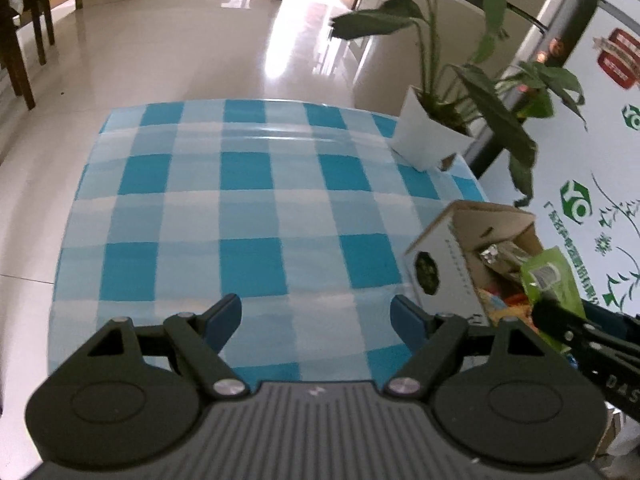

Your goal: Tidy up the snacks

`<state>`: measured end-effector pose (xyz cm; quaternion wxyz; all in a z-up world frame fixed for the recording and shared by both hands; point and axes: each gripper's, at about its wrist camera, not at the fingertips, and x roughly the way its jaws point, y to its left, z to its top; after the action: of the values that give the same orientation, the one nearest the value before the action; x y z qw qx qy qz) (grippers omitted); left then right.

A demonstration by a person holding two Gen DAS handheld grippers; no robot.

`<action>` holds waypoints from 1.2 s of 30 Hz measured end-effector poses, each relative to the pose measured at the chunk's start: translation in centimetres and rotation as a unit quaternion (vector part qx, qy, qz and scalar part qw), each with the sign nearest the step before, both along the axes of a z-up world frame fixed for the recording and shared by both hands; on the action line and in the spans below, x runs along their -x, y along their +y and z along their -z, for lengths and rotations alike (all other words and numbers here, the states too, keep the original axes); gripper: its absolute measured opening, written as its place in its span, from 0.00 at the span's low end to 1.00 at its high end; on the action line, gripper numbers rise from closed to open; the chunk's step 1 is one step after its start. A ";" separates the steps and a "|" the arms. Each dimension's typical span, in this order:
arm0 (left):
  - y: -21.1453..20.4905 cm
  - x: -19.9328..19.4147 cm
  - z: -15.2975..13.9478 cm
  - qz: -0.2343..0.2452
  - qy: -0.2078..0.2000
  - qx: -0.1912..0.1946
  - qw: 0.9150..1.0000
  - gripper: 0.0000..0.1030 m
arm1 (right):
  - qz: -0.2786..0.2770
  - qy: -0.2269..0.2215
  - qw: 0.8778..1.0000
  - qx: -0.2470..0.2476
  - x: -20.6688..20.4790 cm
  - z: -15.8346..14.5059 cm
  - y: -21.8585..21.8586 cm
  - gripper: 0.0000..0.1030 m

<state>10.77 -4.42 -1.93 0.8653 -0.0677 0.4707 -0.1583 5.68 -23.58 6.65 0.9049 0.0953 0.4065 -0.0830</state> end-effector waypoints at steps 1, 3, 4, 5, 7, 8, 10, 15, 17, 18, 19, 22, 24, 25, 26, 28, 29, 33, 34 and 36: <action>-0.4 0.1 -0.1 0.003 0.000 0.000 1.000 0.79 | 0.006 0.004 1.000 0.000 0.1 0.1 -0.2 0.55; -1.1 0.3 -0.2 0.009 -0.002 0.001 1.000 0.79 | 0.019 0.012 1.000 0.000 0.2 0.3 -0.8 0.55; -1.4 0.4 -0.2 0.012 -0.002 0.002 1.000 0.79 | 0.027 0.015 1.000 0.000 0.3 0.4 -1.1 0.55; -1.8 0.6 -0.3 0.016 -0.003 0.003 1.000 0.79 | 0.034 0.016 0.999 0.000 0.4 0.4 -1.4 0.55; -2.5 0.8 -0.5 0.022 -0.005 0.004 1.000 0.79 | 0.046 0.018 0.999 0.001 0.7 0.5 -1.9 0.56; -2.8 0.9 -0.6 0.025 -0.006 0.004 1.000 0.79 | 0.052 0.022 0.998 0.001 0.7 0.5 -2.1 0.58; -3.4 1.1 -0.8 0.029 -0.007 0.004 1.000 0.79 | 0.064 0.024 0.998 0.003 0.9 0.5 -2.6 0.61; -4.7 1.8 -1.1 0.042 -0.009 -0.001 0.999 0.79 | 0.068 0.016 0.997 0.012 1.7 0.0 -3.0 0.88; -5.0 2.0 -1.2 0.044 -0.011 -0.004 0.999 0.79 | 0.068 0.012 0.997 0.014 2.0 -0.3 -3.2 0.88; -5.1 2.1 -1.2 0.045 -0.012 -0.007 0.999 0.79 | 0.072 0.011 0.997 0.012 2.2 -0.4 -3.4 0.88; -5.2 2.2 -1.2 0.046 -0.013 -0.009 0.999 0.79 | 0.076 0.011 0.997 0.009 2.4 -0.5 -3.6 0.88; -5.5 2.5 -1.3 0.049 -0.013 -0.017 0.999 0.80 | 0.088 0.014 0.996 0.007 3.3 -0.7 -4.0 0.89; -5.7 2.7 -1.3 0.049 -0.015 -0.021 0.998 0.80 | 0.095 0.019 0.995 0.013 3.9 -0.7 -3.9 0.94; -5.7 2.8 -1.4 0.049 -0.016 -0.024 0.998 0.81 | 0.099 0.023 0.995 0.019 4.2 -0.7 -3.8 0.94; -5.8 2.9 -1.4 0.048 -0.017 -0.027 0.998 0.81 | 0.104 0.026 0.994 0.023 4.4 -0.6 -3.8 0.96; -6.0 3.1 -1.5 0.047 -0.017 -0.033 0.998 0.82 | 0.111 0.034 0.993 0.022 4.9 -0.4 -3.8 0.96; -6.1 3.2 -1.5 0.048 -0.018 -0.035 0.998 0.82 | 0.113 0.039 0.993 0.016 5.1 -0.3 -3.9 0.96; -6.3 3.7 -1.7 0.047 -0.022 -0.045 0.998 0.82 | 0.120 0.047 0.991 0.019 5.5 -0.3 -3.9 0.97; -6.4 3.9 -1.8 0.047 -0.024 -0.046 0.998 0.82 | 0.123 0.049 0.991 0.018 5.5 -0.4 -3.9 0.97; -6.7 4.2 -2.1 0.048 -0.035 -0.055 0.997 0.82 | 0.128 0.054 0.990 0.014 5.6 -0.4 -4.0 0.97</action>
<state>6.56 -11.09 0.21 0.8751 0.0084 0.4507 -0.1758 0.07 -27.58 7.03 0.8645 0.1292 0.4384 -0.2090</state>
